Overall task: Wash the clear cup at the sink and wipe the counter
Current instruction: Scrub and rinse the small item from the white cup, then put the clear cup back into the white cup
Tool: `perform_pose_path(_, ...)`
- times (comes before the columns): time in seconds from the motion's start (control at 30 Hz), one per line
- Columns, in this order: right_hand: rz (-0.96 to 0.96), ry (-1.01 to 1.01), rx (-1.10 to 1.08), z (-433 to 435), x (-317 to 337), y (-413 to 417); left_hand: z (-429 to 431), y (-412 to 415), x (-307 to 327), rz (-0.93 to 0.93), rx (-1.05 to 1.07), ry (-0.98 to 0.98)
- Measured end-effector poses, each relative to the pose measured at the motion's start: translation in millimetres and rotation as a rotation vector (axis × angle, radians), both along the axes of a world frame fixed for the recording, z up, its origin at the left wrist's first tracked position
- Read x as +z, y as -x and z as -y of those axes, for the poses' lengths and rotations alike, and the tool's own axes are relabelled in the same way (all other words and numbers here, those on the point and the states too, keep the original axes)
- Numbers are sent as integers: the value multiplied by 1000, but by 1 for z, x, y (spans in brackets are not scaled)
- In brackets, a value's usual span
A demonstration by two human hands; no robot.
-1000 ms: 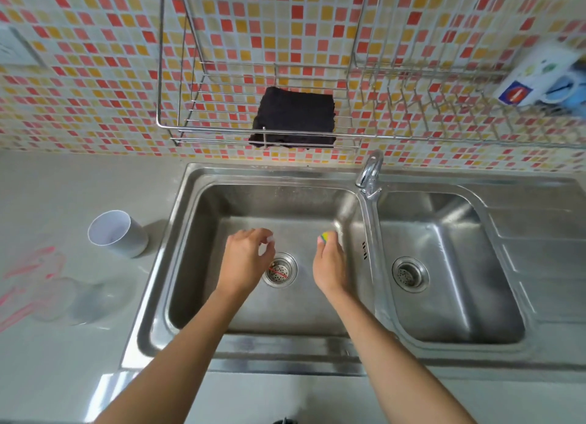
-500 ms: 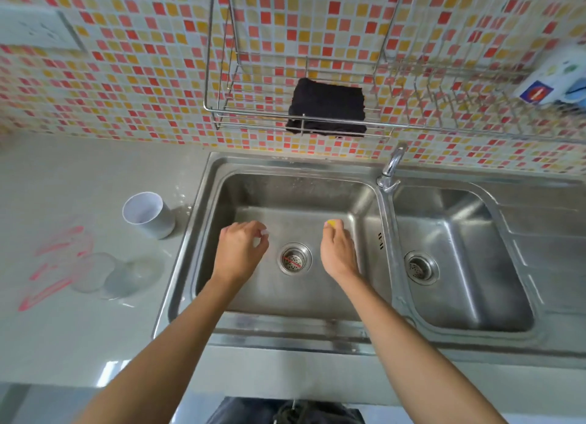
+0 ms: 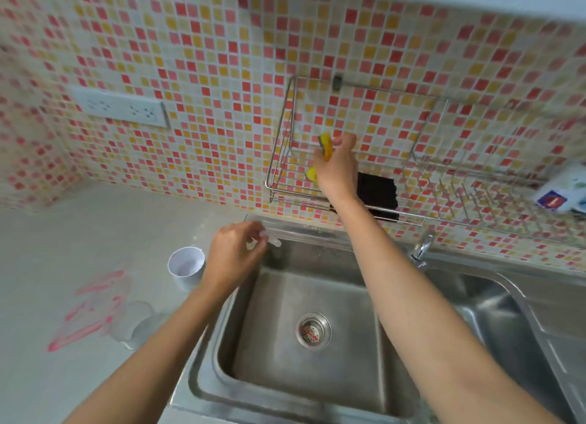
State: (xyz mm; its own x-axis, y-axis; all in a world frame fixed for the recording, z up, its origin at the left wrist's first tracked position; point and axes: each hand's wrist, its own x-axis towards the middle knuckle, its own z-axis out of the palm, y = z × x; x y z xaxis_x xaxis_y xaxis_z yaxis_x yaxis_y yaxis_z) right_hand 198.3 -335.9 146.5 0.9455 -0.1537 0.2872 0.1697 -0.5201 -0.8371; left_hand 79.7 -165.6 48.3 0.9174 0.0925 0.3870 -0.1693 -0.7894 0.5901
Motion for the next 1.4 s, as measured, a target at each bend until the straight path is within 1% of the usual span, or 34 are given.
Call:
perform_pose_path(0.1,-142,229,32,-13,-15,-28,-13,2,-5,-23,13,7)
perform_pose_path(0.17,-162,343,56,-18,-27,-39,-23,4,-9,-35,14,-3)
perform_pose_path(0.3,-211,502,65,-23,-41,-62,-41,5,-13,-75,54,-2)
perform_pose_path(0.4,-197,552,39,-26,-50,-73,-51,5,-16,-81,62,-11)
perform_pose_path(0.53,-182,530,5,-24,-38,-54,-60,3,-17,-82,44,-22)
perform_pose_path(0.6,-70,501,22,-23,-32,-31,-67,2,-15,-69,46,-11)
perform_pose_path(0.67,150,442,30,-31,-37,0,-82,0,-12,-49,76,10)
perform_pose_path(0.73,369,316,59,-49,-56,38,-104,-3,-13,-59,131,32)
perform_pose_path(0.77,439,270,87,-61,-69,57,-118,-3,-16,-78,157,35)
perform_pose_path(0.8,462,249,128,-74,-86,73,-130,-3,-19,-104,176,32)
perform_pose_path(0.83,443,247,181,-86,-105,86,-142,-2,-24,-130,185,23)
perform_pose_path(0.87,372,255,246,-98,-124,94,-152,-1,-29,-157,186,13)
perform_pose_path(0.9,256,268,313,-110,-142,99,-160,1,-34,-180,181,2)
perform_pose_path(1.0,-215,296,483,-144,-183,102,-176,4,-52,-250,146,-36)
perform_pose_path(1.03,-334,285,515,-153,-193,100,-180,4,-59,-278,131,-45)
perform_pose_path(1.07,-408,273,536,-161,-202,97,-183,3,-66,-301,119,-51)
perform_pose_path(1.17,-483,230,530,-180,-227,89,-188,0,-81,-346,95,-71)
perform_pose_path(1.4,-461,126,529,-197,-251,82,-196,-13,-96,-330,41,-81)
